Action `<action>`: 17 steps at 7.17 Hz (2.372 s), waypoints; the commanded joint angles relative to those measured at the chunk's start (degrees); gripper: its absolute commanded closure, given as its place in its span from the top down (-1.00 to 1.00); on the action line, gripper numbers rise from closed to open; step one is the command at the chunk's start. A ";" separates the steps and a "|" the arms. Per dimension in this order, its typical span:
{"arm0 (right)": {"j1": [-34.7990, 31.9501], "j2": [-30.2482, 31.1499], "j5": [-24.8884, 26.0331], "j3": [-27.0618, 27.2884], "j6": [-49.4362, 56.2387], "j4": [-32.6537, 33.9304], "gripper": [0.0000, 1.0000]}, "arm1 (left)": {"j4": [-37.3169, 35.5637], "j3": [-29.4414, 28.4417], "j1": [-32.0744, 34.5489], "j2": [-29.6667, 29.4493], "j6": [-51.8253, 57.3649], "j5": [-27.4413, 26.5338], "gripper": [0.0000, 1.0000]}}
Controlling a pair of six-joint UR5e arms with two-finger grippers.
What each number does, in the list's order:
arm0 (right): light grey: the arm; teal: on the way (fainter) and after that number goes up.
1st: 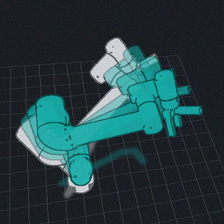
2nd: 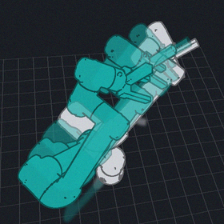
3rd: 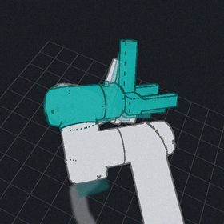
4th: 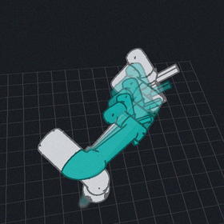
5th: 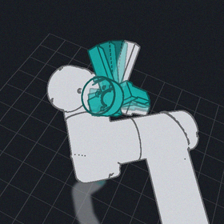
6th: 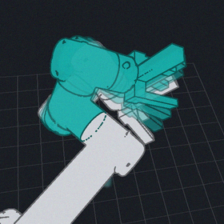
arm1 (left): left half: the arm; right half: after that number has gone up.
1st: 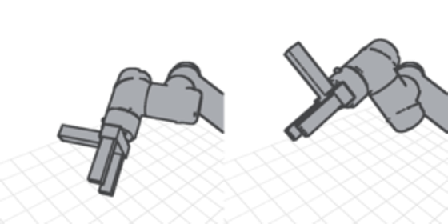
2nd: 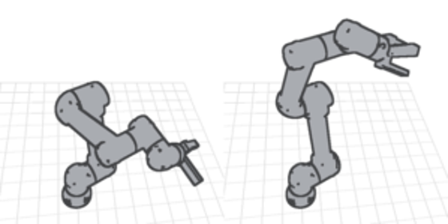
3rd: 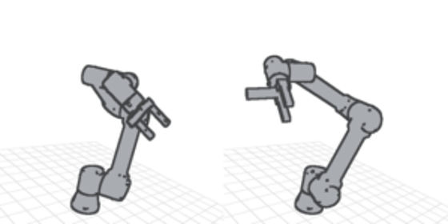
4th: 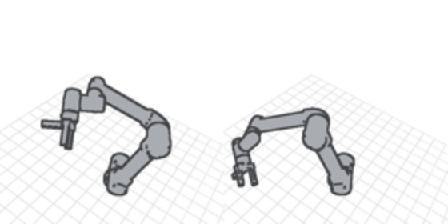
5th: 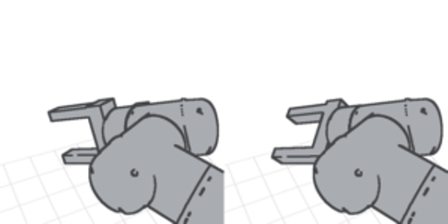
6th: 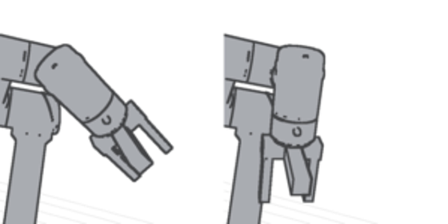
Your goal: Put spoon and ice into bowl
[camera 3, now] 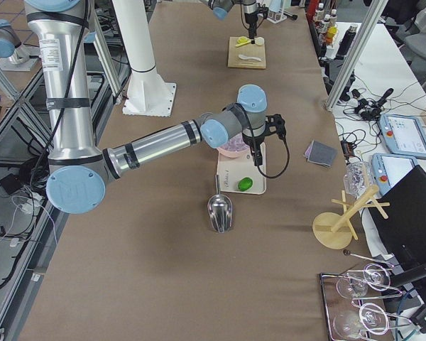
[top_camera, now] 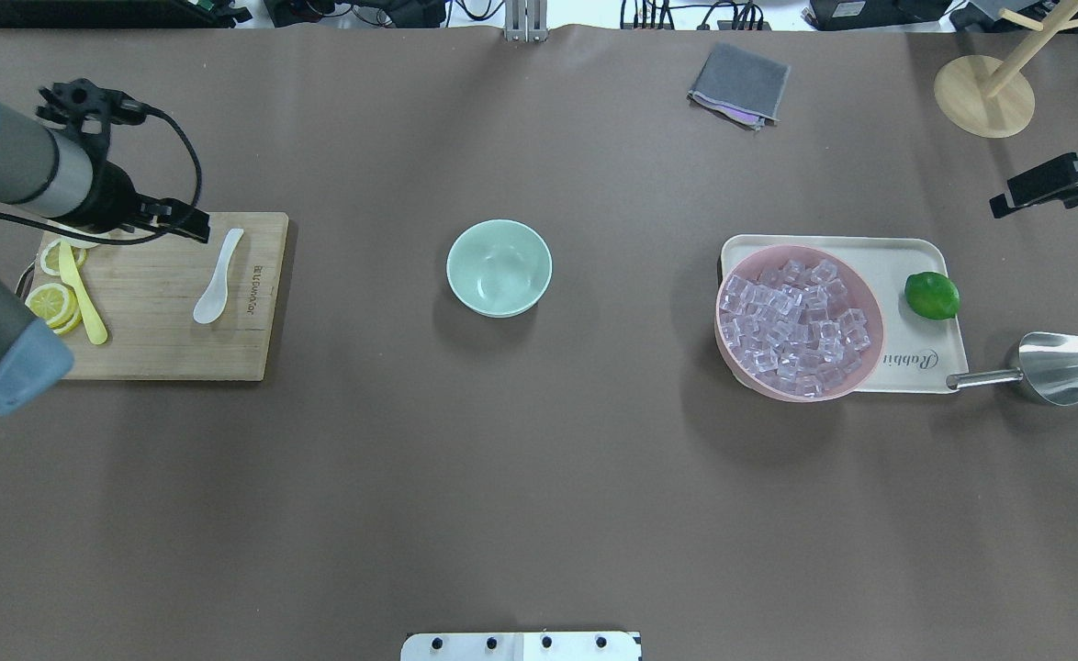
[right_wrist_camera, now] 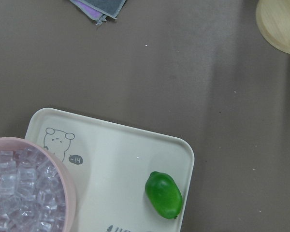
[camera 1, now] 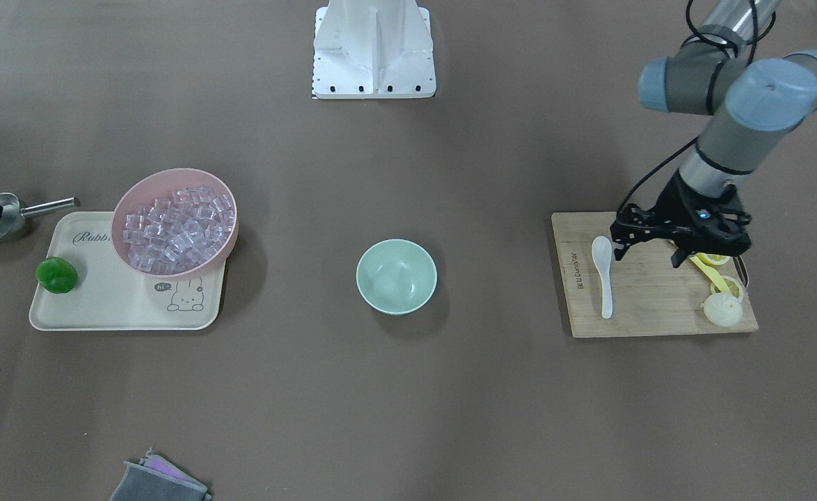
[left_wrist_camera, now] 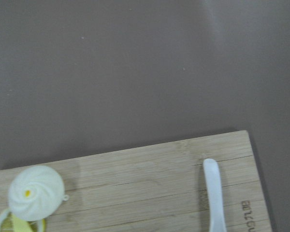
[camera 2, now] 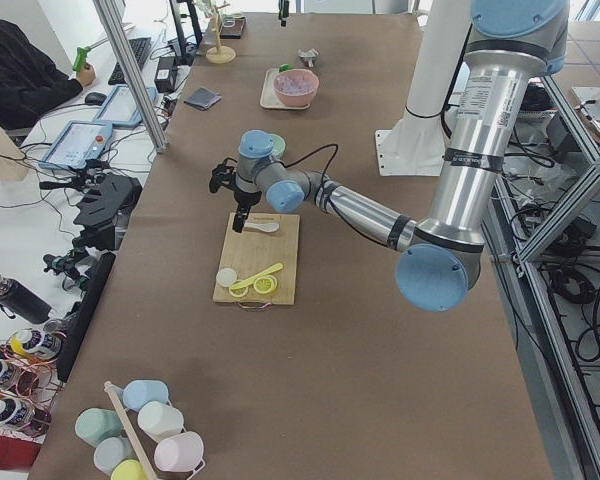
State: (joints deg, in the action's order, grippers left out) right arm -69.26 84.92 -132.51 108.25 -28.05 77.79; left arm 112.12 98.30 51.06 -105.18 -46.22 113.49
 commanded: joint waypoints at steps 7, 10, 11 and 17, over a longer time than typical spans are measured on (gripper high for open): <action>12.75 -8.81 8.67 -0.41 -16.34 -0.10 0.98 | 11.45 -10.15 -4.56 -1.96 -2.30 -5.47 0.74; 12.93 -10.13 8.49 -0.58 -16.95 -0.10 0.98 | 11.54 -10.67 -4.56 -1.61 -2.30 -5.65 0.41; 12.93 -10.22 8.32 -0.41 -16.95 -0.10 0.98 | 11.45 -10.85 -4.56 -1.79 -2.30 -5.65 0.31; 12.93 -11.44 8.49 -1.11 -17.39 0.42 0.98 | 11.01 -10.59 -4.56 -1.96 -2.47 -5.30 -0.90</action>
State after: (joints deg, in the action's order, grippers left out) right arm -56.27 74.15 -124.06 107.34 -45.44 77.85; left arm 123.18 87.58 46.50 -107.12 -48.66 108.10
